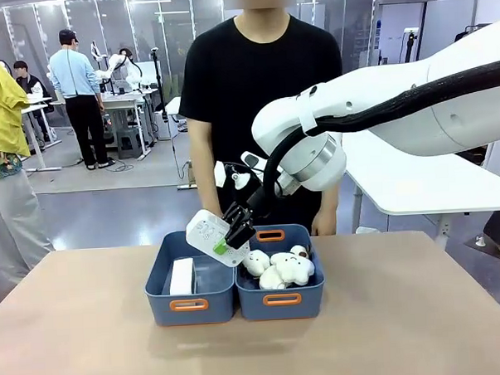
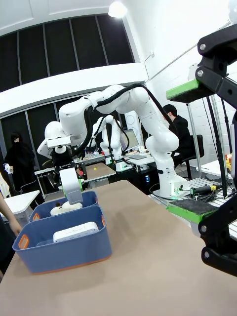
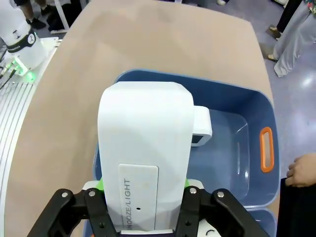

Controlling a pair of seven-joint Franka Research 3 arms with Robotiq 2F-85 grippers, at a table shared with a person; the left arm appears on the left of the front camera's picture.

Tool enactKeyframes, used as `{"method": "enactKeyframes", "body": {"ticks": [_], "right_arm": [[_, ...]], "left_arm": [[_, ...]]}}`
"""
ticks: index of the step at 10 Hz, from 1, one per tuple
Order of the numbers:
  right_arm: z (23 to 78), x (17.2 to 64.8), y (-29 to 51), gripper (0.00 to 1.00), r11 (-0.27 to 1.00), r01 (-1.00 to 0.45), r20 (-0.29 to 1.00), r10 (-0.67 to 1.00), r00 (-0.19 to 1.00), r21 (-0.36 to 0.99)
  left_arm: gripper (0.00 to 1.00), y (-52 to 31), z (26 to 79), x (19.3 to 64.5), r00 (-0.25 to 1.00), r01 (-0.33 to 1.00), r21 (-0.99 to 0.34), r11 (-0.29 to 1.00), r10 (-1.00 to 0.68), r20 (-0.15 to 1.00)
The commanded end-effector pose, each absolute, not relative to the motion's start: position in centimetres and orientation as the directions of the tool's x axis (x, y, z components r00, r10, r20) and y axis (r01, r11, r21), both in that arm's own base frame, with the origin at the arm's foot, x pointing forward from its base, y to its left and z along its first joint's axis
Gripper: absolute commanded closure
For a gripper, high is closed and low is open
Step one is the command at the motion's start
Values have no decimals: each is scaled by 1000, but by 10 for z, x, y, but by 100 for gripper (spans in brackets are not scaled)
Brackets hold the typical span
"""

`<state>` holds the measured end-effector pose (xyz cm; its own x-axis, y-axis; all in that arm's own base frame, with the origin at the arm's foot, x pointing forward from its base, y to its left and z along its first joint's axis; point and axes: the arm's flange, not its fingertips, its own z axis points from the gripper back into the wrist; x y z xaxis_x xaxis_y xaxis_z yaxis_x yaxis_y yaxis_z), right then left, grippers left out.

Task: Sort the digital clocks into the basket.
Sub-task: Pick up the Digital clock from the table and place it into the empty Plastic storage basket.

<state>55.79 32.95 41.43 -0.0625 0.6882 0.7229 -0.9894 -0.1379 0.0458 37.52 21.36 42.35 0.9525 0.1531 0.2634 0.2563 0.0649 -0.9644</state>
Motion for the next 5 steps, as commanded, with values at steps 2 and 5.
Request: {"method": "enactKeyframes", "body": {"ticks": [2, 5], "right_arm": [[404, 553, 328, 100, -136, -989, 719, 694, -47, 66], [403, 555, 330, 48, -141, -988, 720, 692, -51, 66]], "left_arm": [[0, 213, 427, 376, 950, 259, -963, 79, 158, 268], [0, 213, 427, 376, 950, 259, -963, 79, 158, 268]]}}
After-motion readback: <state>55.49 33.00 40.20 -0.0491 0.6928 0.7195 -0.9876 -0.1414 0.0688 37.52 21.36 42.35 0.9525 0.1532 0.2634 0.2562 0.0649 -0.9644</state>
